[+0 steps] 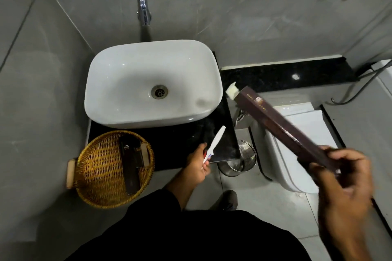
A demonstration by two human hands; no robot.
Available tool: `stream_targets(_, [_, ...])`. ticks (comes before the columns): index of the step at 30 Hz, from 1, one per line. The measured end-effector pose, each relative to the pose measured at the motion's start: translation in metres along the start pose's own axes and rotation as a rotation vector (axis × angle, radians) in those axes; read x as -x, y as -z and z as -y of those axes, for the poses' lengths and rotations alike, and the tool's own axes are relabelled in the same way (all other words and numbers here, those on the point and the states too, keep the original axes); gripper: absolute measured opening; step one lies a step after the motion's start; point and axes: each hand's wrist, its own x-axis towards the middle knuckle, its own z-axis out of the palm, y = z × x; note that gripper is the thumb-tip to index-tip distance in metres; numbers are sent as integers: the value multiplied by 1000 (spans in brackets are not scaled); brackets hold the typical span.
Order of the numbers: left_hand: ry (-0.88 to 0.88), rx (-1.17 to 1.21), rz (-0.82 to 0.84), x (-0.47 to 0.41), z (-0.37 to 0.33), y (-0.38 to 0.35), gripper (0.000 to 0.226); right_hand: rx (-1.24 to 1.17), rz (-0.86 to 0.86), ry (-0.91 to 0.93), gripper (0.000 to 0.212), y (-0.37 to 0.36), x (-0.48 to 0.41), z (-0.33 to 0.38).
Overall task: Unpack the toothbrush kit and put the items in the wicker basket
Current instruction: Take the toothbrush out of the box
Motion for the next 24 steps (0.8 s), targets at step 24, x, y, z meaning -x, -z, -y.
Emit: stream_targets(24, [-28,179,148,29,-8,-90,25,542,310,-523,63,17,-104,-189])
